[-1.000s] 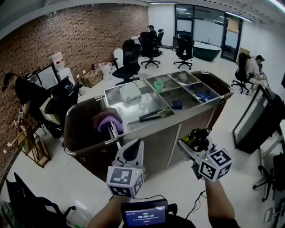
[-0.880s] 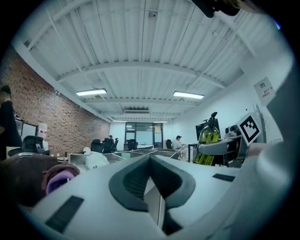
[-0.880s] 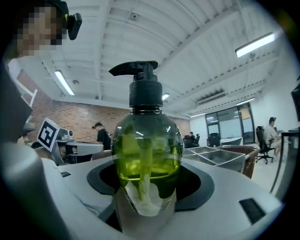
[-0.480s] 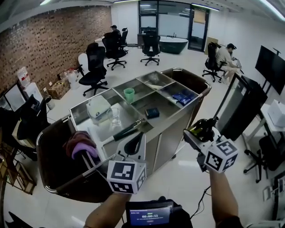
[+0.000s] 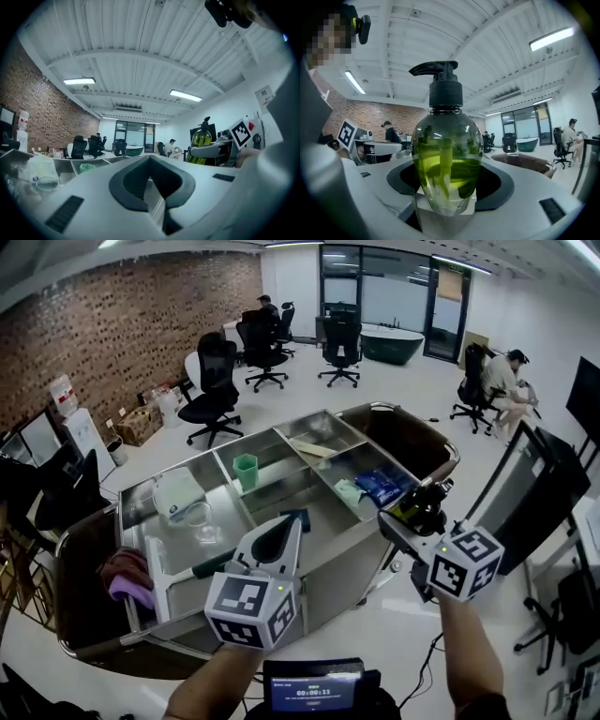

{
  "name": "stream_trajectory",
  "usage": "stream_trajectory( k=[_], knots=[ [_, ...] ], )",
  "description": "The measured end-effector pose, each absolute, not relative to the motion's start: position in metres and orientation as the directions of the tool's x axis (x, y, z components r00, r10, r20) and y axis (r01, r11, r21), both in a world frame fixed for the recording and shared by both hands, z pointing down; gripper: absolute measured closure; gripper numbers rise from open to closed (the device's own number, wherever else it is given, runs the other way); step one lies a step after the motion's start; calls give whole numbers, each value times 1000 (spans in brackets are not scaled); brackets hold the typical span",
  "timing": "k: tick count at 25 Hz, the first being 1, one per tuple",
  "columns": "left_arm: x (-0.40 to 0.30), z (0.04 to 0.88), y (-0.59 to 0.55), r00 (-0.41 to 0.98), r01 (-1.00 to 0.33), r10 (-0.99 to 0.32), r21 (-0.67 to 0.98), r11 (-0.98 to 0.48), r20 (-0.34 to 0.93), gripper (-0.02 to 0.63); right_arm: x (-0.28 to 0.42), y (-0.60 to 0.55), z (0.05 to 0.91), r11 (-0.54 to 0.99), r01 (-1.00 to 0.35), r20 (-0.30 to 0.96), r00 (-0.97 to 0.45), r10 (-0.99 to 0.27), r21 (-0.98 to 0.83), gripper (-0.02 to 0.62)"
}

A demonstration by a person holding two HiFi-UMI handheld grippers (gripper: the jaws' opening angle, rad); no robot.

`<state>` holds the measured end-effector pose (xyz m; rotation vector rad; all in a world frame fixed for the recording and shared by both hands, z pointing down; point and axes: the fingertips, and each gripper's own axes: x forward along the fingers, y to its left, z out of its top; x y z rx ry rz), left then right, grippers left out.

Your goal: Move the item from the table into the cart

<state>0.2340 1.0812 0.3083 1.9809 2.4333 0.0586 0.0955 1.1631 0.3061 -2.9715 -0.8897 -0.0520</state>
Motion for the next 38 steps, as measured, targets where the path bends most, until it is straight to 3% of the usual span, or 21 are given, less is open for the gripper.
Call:
stream_trajectory(
  k=[8, 14, 23, 38],
  knots=[
    [176, 291, 1236, -14, 999, 999, 51, 12, 34, 603, 64, 1342, 306, -939, 345, 143, 929, 342, 4, 298],
    [180, 293, 1302, 66, 997, 997, 40, -67, 43, 603, 83, 1422, 313, -965, 260, 154, 956, 252, -40, 298],
    [264, 267, 1365, 131, 991, 991, -12, -131, 17, 603, 188, 1511, 302, -968, 248, 175, 955, 237, -39, 298],
    [327, 300, 1506, 318, 947, 935, 4, -322, 156, 603, 315, 1674, 328, -977, 185, 277, 949, 151, -102, 298]
  ],
)
